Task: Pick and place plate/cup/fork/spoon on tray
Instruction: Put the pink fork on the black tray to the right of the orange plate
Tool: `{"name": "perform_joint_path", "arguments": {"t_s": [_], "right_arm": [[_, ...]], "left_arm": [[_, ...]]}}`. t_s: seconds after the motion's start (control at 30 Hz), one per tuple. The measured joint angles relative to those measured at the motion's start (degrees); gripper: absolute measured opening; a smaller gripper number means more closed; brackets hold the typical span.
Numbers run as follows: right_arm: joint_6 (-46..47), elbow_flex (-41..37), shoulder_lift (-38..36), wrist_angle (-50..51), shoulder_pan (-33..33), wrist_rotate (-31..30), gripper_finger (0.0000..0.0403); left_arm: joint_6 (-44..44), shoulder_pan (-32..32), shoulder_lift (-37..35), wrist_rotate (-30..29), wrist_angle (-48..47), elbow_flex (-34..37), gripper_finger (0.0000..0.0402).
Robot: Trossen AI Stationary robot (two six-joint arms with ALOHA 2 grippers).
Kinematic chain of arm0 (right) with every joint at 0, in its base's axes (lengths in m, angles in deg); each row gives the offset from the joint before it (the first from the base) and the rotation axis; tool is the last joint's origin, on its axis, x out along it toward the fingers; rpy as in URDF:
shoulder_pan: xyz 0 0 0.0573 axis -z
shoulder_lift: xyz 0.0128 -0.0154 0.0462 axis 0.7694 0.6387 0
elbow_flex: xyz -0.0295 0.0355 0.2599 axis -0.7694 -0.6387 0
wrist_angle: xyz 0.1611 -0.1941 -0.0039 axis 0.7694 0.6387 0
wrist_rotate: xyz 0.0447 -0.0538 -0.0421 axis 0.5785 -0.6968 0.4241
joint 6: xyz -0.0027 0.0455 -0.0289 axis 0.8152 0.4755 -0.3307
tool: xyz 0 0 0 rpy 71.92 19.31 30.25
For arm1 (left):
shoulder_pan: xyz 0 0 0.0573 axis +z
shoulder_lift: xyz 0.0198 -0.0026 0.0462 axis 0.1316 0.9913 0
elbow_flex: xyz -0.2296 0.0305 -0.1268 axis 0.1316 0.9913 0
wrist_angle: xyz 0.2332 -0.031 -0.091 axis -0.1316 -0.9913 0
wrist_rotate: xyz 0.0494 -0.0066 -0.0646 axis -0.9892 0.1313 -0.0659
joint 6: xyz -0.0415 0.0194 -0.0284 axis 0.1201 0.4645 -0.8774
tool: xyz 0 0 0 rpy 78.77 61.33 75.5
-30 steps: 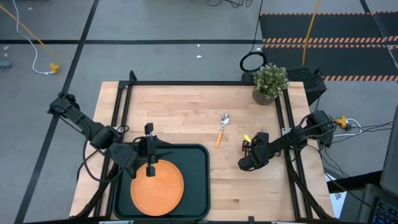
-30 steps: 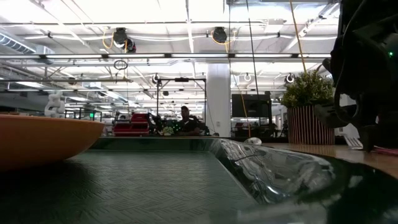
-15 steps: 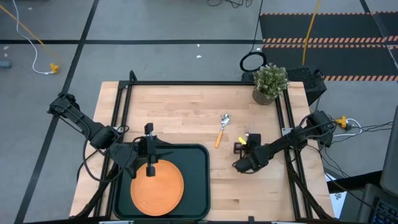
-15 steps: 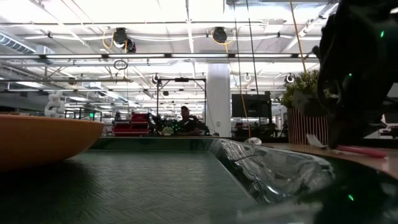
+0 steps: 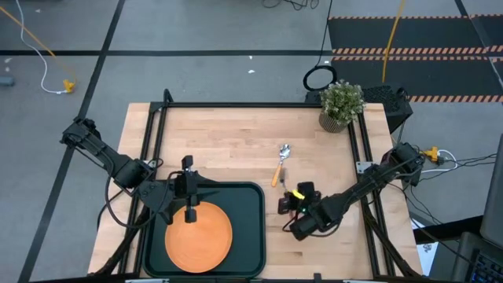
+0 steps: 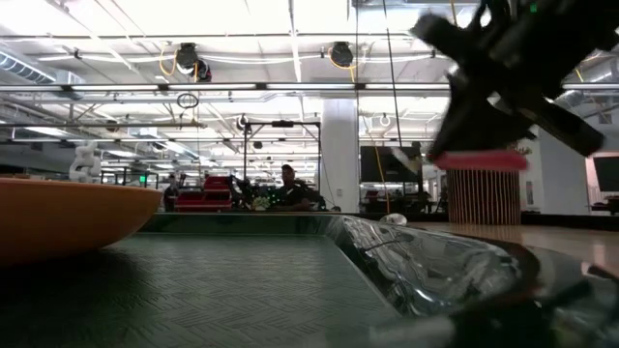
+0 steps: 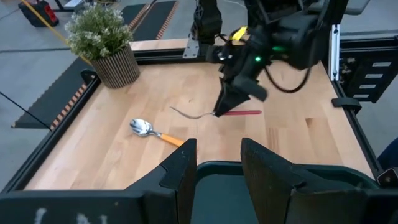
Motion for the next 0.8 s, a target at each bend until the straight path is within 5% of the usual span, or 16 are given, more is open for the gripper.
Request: {"name": "perform_joint_path", "arguments": {"t_s": [0.23, 0.47, 0.8], "right_arm": [[-18.6, 0.3, 1.4, -26.8, -1.5, -7.8, 0.0027], [-36.2, 0.4, 7.8, -56.3, -2.5, -9.2, 0.0027], [-38.1, 13.1, 17.8, -56.8, -4.6, -9.5, 0.0027]], "left_arm": [[-1.6, -0.8, 0.0, 0.0, -0.1, 0.0, 0.0129], [-4.5, -2.8, 0.0, 0.0, -1.3, 0.0, 0.0129], [-7.2, -5.3, 0.0, -0.1, -2.5, 0.0, 0.0129]]}}
